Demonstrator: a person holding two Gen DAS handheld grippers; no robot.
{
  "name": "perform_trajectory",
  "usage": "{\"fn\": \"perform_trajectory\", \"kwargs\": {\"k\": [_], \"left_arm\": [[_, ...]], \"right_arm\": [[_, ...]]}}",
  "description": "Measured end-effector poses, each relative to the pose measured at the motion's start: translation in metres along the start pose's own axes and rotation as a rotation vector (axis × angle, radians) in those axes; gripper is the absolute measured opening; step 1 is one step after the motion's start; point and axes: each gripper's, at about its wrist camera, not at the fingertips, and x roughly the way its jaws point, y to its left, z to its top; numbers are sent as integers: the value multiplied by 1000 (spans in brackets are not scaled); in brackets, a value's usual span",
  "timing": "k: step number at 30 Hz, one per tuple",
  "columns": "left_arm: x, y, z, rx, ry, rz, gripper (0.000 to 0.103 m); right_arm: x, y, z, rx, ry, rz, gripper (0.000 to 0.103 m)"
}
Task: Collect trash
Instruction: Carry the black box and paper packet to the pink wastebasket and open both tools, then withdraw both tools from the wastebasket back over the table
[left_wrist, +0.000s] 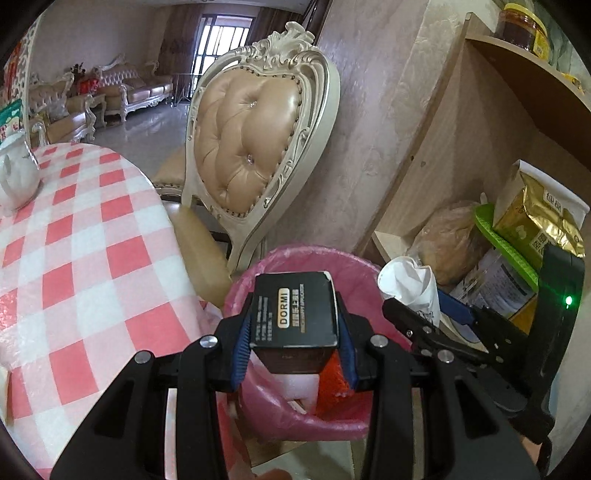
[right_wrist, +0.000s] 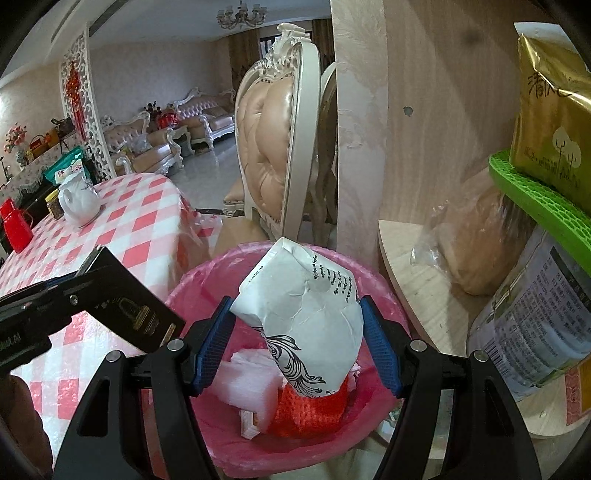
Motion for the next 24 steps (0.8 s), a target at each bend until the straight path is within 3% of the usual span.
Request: {"fn": "perform_trajectory", "kwargs": {"k": [3, 4, 5, 6, 24], "left_arm": [[4, 0, 3, 1, 2, -9, 39], [7, 0, 4, -4, 7, -13, 44], [9, 2, 5, -14, 13, -11, 69], [9, 4, 6, -27, 11, -13, 79], [-17, 33, -5, -87, -35, 27, 78]], "right_arm": [[1, 0, 0, 0, 3, -3, 66], [2, 1, 0, -2, 5, -5, 66], [3, 2, 0, -3, 8, -6, 70], [5, 2, 0, -5, 12, -7, 71], [4, 5, -4, -6, 13, -12, 77]]}}
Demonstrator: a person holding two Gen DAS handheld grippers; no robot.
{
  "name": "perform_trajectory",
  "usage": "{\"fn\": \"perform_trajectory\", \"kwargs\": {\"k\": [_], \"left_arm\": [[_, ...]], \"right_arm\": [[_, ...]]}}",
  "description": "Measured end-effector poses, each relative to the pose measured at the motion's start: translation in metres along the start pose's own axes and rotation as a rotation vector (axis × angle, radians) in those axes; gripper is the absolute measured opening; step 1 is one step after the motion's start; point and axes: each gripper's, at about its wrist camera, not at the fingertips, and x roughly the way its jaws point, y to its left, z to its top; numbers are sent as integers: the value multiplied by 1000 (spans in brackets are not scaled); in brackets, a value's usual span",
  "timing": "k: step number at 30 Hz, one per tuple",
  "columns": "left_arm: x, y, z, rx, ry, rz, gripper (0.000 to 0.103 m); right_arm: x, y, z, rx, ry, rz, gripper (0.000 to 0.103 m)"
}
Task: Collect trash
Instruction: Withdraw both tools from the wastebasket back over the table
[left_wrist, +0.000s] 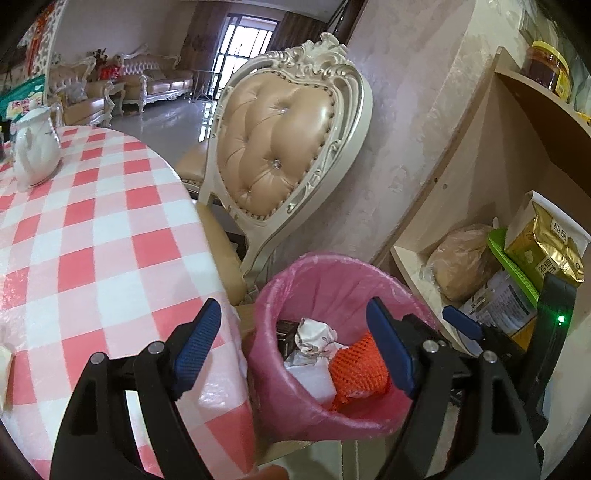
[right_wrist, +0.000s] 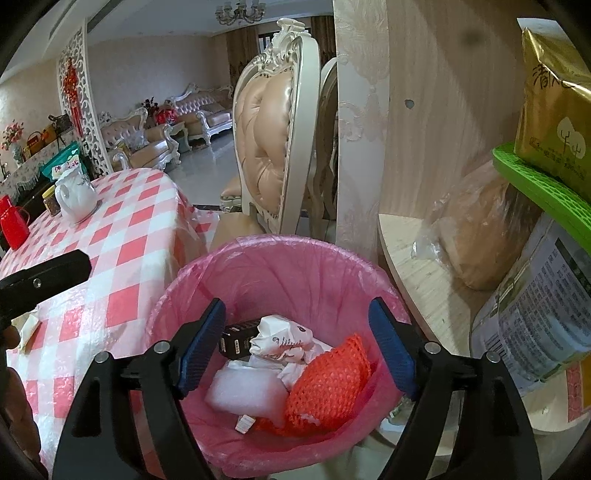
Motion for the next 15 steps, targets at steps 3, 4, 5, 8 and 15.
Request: {"fn": "perform_trajectory", "kwargs": {"k": [3, 4, 5, 8, 15], "left_arm": [[-7, 5, -3, 1, -11, 19, 78], [-10, 7, -3, 0, -15, 25, 78], [-13, 9, -4, -2, -19, 31, 78], [-22, 17, -6, -10, -34, 50, 78], [-49, 38, -11, -33, -70, 95, 79]], "right_arm": [[-3, 3, -1, -3, -2, 7, 78], [-4, 5, -2, -4, -3, 10, 79], [-5, 5, -2, -6, -5, 11, 80], [-7, 11, -3, -13, -8, 18, 82], [-13, 33, -3, -47, -11, 46, 85]]}}
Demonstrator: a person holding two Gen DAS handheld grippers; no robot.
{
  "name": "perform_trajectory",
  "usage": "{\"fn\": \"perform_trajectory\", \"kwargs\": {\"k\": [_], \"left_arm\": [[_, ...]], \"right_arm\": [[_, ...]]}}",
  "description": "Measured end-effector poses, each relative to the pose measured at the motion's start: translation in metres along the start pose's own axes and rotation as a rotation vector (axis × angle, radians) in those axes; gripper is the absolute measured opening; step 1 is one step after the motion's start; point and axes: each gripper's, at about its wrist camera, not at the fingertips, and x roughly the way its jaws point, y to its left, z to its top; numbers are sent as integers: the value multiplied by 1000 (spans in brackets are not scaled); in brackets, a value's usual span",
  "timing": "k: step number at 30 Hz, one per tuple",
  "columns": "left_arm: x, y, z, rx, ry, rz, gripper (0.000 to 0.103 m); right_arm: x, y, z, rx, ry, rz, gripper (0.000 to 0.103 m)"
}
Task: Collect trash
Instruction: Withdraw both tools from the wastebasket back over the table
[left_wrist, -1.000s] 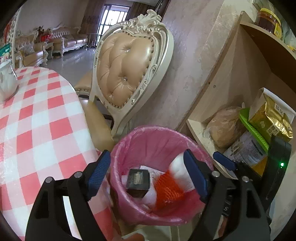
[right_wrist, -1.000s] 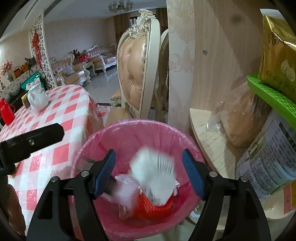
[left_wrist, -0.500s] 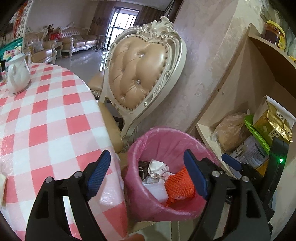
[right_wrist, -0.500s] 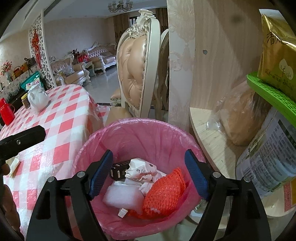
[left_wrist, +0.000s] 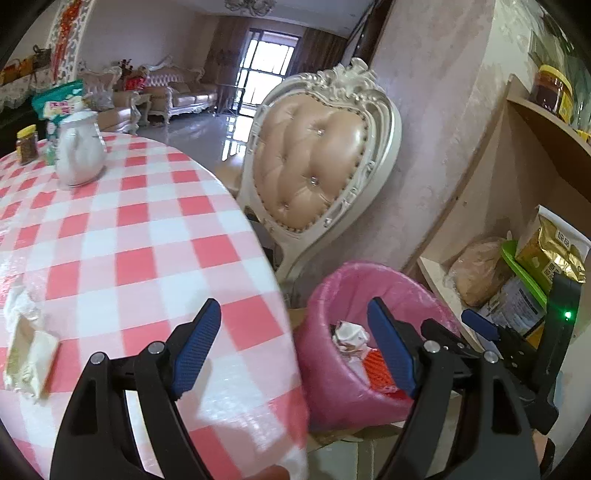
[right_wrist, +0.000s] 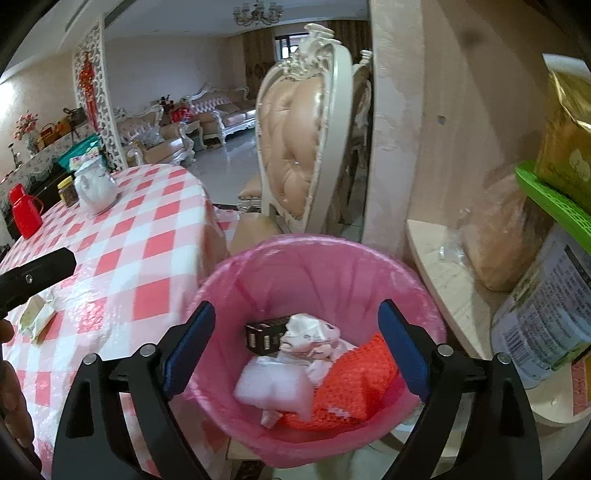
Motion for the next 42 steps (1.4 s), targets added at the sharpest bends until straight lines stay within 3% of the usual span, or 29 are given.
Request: {"fn": "perform_trajectory", "kwargs": {"k": [28, 36, 42], "left_arm": [[-73, 125, -32, -34, -53, 296, 79], [-72, 156, -37, -54, -26, 345, 79], [-60, 175, -49, -57, 39, 375, 79]], "right_arm": [[-13, 68, -7, -78, 7, 86, 85], [-9, 84, -9, -94, 19, 105, 85], [-4, 100, -7, -104, 23, 129, 85]]}}
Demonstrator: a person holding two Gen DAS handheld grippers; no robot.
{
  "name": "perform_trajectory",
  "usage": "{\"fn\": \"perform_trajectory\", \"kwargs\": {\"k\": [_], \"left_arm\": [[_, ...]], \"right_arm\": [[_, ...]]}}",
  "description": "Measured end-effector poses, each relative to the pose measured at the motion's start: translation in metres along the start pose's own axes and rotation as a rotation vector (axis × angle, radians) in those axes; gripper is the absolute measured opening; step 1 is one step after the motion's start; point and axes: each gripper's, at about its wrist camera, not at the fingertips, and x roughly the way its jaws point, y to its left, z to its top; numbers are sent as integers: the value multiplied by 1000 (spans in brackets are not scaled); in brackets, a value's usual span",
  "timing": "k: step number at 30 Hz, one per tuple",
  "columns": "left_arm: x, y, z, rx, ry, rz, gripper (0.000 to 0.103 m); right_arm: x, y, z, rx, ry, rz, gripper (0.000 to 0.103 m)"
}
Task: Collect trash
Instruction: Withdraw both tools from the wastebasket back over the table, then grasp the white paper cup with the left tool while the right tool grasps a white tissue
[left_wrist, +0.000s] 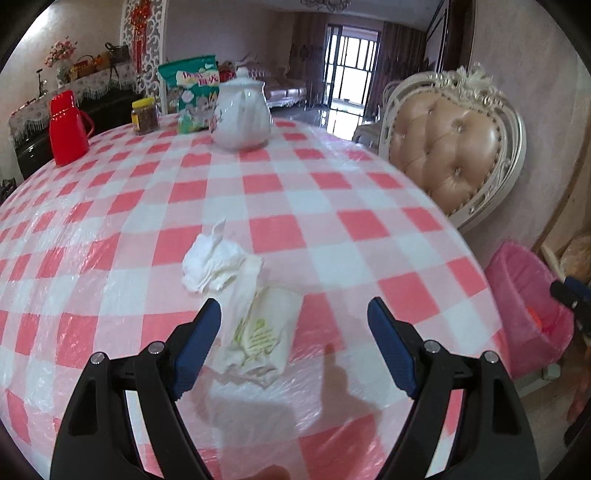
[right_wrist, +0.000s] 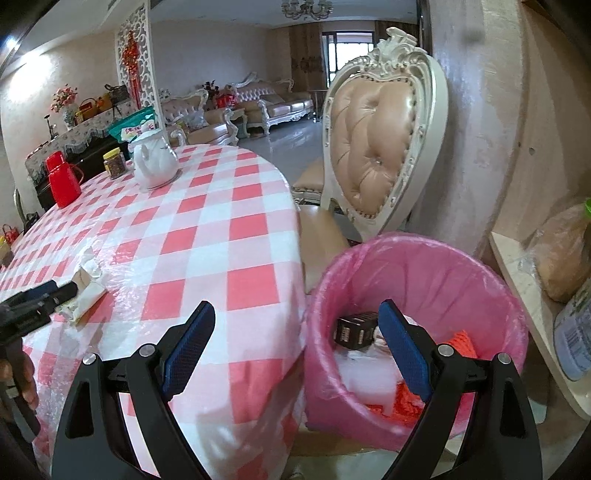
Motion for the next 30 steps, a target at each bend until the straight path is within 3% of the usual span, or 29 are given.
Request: {"fn": "perform_trajectory", "kwargs": {"k": [6, 14, 17, 19, 25, 30], "left_arm": [[18, 13, -9, 4, 70, 32, 77], [32, 21, -16, 16, 128, 66, 57], [31, 22, -16, 17, 132, 58, 56], [29, 25, -15, 5, 125, 44, 47], [22, 30, -13, -30, 116, -3, 47], [5, 38, -6, -83, 53, -46, 47]], "right_arm": [[8, 17, 2, -21, 9, 29, 85], [18, 35, 7, -38, 18, 62, 85], [21, 42, 8, -45, 21, 73, 85], [22, 48, 9, -51, 22, 82, 85], [25, 67, 13, -72, 26, 107, 85], [29, 84, 15, -91, 31, 125, 85]]}}
